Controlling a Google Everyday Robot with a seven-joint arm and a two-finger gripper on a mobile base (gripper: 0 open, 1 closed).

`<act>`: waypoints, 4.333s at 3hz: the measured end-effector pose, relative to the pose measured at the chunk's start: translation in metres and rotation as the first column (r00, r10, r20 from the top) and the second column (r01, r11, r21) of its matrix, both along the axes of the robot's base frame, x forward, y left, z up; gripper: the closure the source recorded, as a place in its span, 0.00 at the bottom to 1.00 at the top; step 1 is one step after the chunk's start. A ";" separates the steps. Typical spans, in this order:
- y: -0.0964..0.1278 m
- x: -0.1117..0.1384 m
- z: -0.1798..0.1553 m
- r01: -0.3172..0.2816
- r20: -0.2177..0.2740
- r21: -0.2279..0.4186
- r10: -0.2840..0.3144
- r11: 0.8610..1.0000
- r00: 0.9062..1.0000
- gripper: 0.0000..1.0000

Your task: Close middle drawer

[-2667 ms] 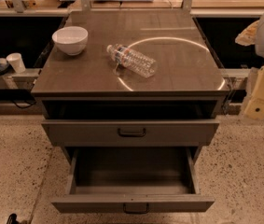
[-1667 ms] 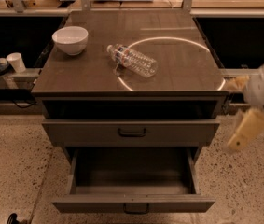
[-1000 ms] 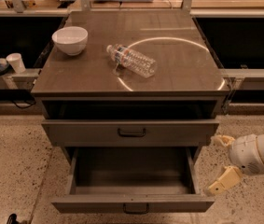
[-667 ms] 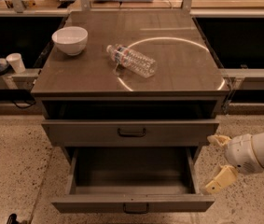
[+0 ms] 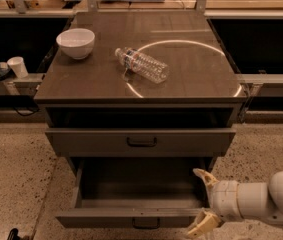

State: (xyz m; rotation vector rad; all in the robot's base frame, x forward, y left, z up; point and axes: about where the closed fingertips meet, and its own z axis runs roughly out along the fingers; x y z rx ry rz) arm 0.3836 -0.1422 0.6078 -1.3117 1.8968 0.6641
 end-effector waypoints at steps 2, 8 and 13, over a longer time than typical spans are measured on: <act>0.027 0.020 0.000 -0.048 0.095 -0.053 0.053 0.997 0.994 0.00; -0.046 -0.021 -0.192 -0.283 0.007 -0.499 0.330 0.819 0.944 0.82; -0.043 -0.007 -0.192 -0.217 0.085 -0.522 0.303 0.825 0.949 0.00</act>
Offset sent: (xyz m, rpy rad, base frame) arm 0.0238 0.0264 -0.0123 -0.1213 -0.0771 0.0566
